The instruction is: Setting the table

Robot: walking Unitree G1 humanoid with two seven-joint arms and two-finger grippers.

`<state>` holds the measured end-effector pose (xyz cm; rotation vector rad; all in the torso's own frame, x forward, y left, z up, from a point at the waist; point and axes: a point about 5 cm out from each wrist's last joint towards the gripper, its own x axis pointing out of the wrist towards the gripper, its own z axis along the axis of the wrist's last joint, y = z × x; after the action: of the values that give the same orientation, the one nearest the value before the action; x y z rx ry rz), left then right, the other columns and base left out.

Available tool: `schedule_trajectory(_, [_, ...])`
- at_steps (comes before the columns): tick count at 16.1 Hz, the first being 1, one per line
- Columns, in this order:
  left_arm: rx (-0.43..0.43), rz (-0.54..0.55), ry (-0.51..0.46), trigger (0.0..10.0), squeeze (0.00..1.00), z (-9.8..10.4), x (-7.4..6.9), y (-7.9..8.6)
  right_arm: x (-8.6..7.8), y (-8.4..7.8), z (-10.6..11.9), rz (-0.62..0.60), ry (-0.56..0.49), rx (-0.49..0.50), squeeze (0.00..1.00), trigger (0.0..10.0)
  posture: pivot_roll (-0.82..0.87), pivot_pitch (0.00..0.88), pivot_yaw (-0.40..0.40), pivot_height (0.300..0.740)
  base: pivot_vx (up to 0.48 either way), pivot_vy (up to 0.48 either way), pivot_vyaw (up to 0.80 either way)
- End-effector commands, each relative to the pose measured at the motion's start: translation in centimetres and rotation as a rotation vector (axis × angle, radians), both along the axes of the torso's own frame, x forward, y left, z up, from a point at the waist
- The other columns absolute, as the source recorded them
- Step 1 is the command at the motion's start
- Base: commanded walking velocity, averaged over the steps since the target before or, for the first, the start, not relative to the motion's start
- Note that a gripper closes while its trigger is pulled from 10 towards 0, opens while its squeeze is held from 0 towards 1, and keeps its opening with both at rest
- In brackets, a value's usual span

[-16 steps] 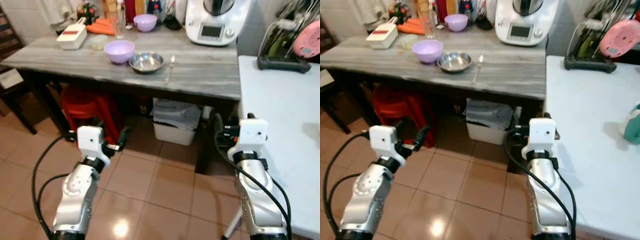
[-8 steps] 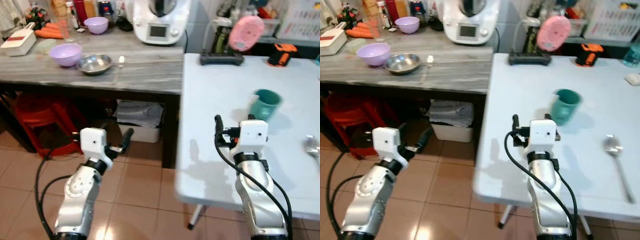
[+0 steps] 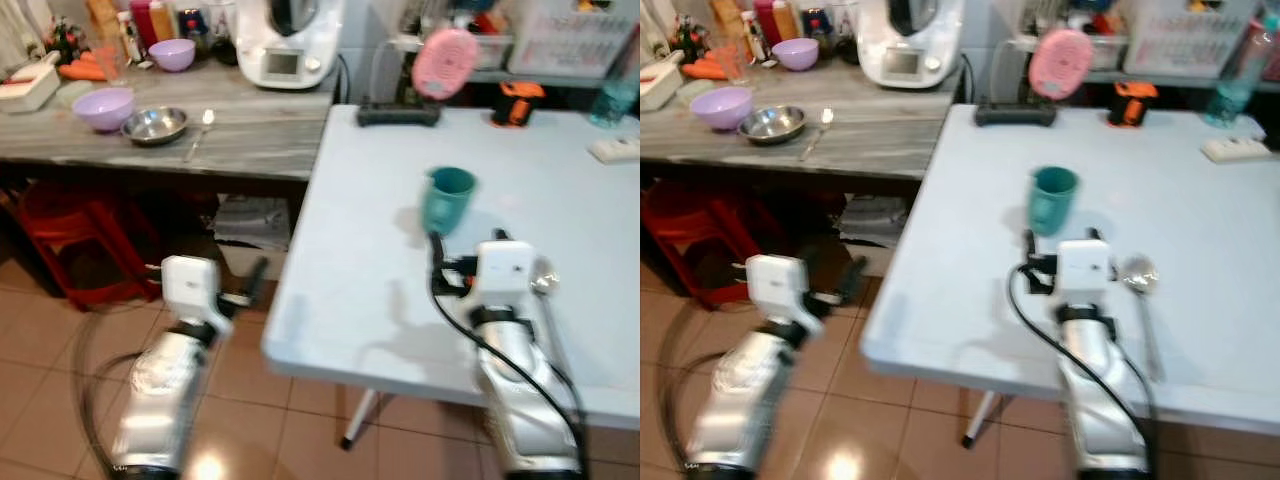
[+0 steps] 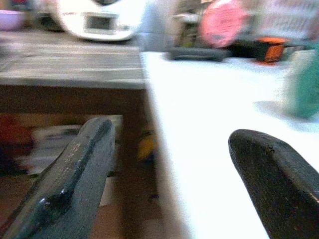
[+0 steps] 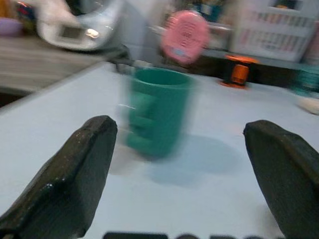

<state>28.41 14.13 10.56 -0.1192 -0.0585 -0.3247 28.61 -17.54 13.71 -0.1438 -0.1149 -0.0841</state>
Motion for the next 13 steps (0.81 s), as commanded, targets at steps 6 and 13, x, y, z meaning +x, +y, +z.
schedule_trajectory(6, [0.027, 0.009, -0.002, 10.0, 0.0, 0.2, 0.0, 0.8, 0.2, 0.6, 0.5, 0.019, -0.022, 0.028, 0.0, 10.0, -0.04, 0.047, 0.039, 0.74, 0.0, -0.353, 0.0])
schedule_trajectory(13, [0.13, -0.258, -0.031, 10.0, 0.0, -0.1, -1.1, -0.1, 0.9, 0.5, -0.6, 0.057, 0.075, 0.063, 0.0, 10.0, -0.04, 0.05, 0.035, 0.74, 0.0, 0.0, 0.0])
